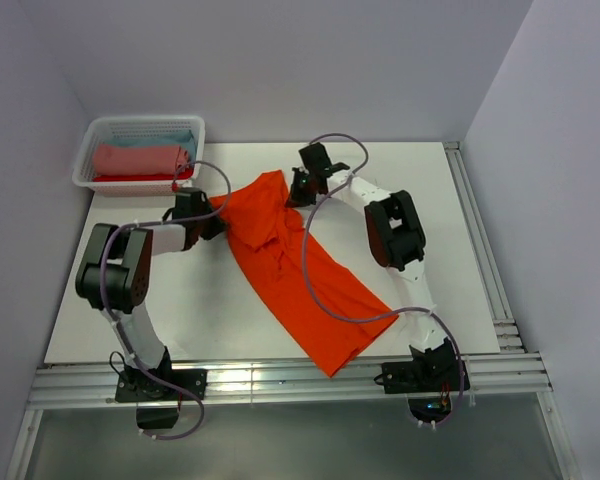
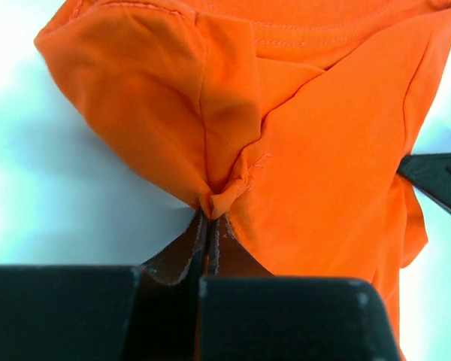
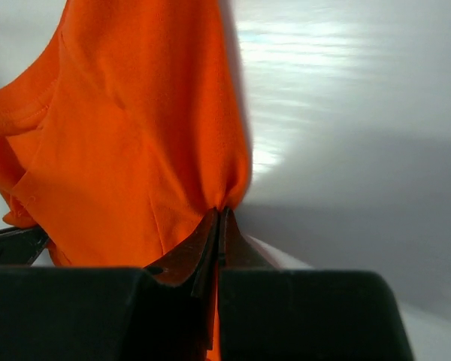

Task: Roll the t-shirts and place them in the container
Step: Fold the tshirt

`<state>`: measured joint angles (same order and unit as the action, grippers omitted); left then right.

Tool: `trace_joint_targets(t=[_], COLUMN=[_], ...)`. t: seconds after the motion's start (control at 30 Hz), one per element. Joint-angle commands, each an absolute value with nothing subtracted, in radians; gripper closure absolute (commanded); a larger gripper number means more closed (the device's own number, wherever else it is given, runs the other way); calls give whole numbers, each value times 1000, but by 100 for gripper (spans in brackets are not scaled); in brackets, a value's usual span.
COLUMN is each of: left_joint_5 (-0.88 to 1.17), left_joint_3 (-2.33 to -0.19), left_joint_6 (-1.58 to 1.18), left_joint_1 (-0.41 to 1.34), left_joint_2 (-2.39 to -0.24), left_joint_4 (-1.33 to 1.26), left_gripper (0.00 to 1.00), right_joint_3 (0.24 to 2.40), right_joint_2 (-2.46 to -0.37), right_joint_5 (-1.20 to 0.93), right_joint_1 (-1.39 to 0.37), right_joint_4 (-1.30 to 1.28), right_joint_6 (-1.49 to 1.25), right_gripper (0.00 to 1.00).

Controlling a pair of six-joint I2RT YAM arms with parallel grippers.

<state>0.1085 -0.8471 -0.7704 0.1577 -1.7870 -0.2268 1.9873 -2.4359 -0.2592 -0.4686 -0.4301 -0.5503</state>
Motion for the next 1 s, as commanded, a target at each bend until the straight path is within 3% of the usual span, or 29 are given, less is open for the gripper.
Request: trace_joint_targets(t=[0.0,0.33,0.7,0.83,0.97], left_joint_5=[110,146,205,320,362], left_joint_3=[-1001,-1552,-1845,-2006,-2086], left_joint_6=[-723,-680,-650,-650,-653], left_joint_1=[234,334,288,261,258], left_joint_2=[-1905,-2219,-2417,-2499,-2545], left_joint_4=[-146,56,152,170,178], left_gripper=[100,100,100,99,84], right_joint_3=[1899,1594,1926,2042,2114], right_joint_2=[-2333,-2160,-2362,-2440,-2490], right_joint_5=[-210,-167,-182,-210,-229], right_joint_1=[-399,-201,-192,-173,-149], right_joint_4=[-388,-218,-337,-376,-409], right_joint_6=[-612,-729,-707,-722,-741], right_gripper=[100,100,100,100,89])
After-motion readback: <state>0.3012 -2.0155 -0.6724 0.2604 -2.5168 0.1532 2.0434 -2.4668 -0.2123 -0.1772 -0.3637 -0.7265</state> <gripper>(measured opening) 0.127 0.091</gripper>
